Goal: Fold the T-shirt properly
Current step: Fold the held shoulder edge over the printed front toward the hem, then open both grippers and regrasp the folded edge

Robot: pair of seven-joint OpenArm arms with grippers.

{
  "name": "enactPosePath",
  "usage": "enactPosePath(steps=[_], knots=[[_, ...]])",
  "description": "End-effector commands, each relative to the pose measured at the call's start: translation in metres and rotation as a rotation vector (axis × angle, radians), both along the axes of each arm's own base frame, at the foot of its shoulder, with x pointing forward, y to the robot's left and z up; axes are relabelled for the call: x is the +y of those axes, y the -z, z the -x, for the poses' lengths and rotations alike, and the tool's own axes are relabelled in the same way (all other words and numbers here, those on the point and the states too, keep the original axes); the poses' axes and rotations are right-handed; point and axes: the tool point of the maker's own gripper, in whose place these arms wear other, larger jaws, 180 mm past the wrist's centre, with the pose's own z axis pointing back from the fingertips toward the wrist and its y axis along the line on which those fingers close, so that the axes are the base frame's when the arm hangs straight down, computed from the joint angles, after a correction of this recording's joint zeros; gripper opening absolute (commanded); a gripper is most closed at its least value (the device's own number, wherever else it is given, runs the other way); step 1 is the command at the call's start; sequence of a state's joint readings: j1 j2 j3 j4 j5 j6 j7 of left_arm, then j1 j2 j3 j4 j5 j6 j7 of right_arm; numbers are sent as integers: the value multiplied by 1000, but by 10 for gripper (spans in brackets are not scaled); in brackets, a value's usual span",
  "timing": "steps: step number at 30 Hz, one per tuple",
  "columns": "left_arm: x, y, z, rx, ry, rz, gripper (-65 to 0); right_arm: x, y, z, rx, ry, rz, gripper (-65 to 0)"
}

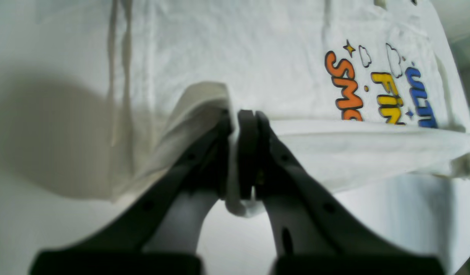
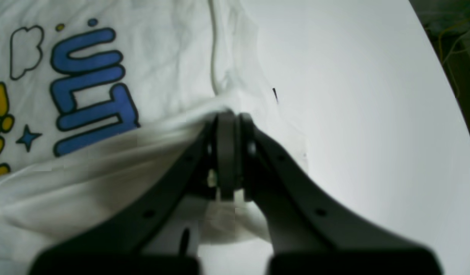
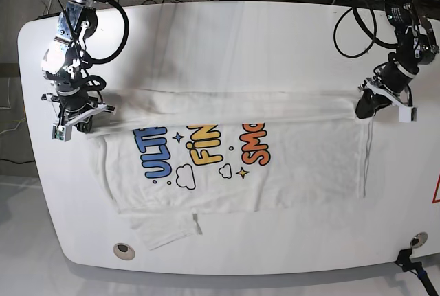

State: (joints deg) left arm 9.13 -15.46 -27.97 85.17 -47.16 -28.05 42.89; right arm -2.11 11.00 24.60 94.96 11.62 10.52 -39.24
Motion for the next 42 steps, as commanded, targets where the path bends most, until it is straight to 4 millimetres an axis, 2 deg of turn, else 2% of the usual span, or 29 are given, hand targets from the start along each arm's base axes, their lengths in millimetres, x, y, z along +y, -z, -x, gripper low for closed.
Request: enactPosePath(steps=[1,9,10,18,23,24,25,27,29,31,39,40,42], knots=[[13,-17,-14,-45,-11,-40,-650,-13,-23,-14,-70,15,43,-650],[15,-22,-33,-55,-3,-95,-650,-15,-27,-30,-85,15,33,-650],[8,-23,-34,-65,18,-84,-650,-11,-28,-31,-89,0,23,-650],[13,-28,-49,-94,4,-111,-650,-16,-20,-53,-100,11,-2,-650],[14,-16,-50,-55,-2,-156,-650,-17,-12,-68,-106,12,-24,-650],[14,-16,-51,-54,-2,-164,-595,-17,-11,-73,-111,14,-32,-650],[14,-16,-52,-54,-8,-162,-543,-16,-10,-76,-110,8,-39,-637],[18,-17,-54,-56,-32,-152,-470,-15,-6,-78,-102,3,-46,-540],[20,-18,-56,-57,-53,-136,-447,-12,-1,-79,-89,-8,-52,-440],[24,-20,-59,-65,-69,-130,-452,-11,-1,-82,-86,-17,-60,-399],[31,-14,-63,-61,-109,-113,-473,-9,2,-89,-70,-22,-76,-383],[28,-1,-53,-9,-94,-121,-464,-9,0,-88,-78,-24,-86,-387],[28,4,-48,10,-90,-128,-461,-6,1,-84,-73,-33,-107,-386]])
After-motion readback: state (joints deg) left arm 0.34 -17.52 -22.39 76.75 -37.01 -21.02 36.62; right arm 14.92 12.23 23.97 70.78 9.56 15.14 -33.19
